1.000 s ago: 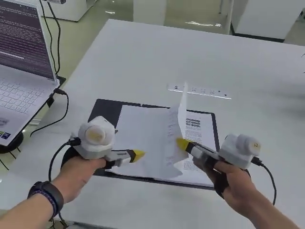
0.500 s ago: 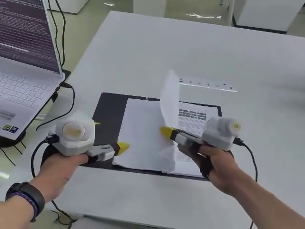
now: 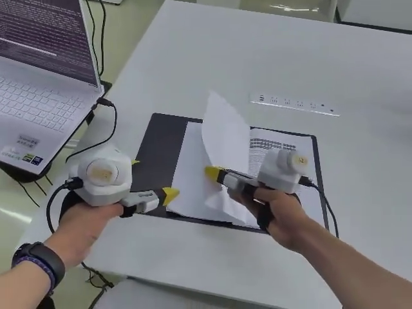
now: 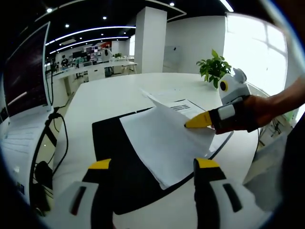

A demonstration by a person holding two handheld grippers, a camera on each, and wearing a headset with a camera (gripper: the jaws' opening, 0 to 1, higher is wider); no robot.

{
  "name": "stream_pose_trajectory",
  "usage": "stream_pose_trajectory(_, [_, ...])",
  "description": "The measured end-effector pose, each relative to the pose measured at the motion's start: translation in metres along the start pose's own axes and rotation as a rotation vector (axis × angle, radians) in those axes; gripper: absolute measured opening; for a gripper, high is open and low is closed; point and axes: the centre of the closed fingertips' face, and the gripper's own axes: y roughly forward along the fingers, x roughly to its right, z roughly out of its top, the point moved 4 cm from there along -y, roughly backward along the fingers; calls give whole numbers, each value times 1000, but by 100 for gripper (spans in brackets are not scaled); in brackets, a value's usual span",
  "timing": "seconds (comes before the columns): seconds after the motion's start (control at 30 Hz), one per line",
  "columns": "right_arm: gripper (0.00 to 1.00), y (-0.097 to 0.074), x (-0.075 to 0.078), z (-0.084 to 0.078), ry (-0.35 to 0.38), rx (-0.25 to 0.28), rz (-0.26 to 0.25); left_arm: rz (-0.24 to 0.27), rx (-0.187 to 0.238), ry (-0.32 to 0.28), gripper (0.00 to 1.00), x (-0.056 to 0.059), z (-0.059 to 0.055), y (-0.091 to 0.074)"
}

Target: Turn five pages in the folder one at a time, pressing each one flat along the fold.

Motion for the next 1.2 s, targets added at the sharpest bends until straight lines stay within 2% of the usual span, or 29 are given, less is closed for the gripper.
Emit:
stream_pose_trajectory(0.37, [0,29,17,-26,58,-66,-30,6,-17,-13,67,1,-9,-1])
stream_pose_trajectory(0.63, [0,43,28,-41,107,-87,-62,15,-9,-35,66,-1,-11,-4])
stream_pose_trajectory(0.87, [0,50,35,-55,97,-119,-95,15,-10,-41,66,-1,-12,-4])
stream_pose_trajectory(1.2, [2,48,36,-69,81,-166,-97,18,-17,-48,66,-3,-16,-2])
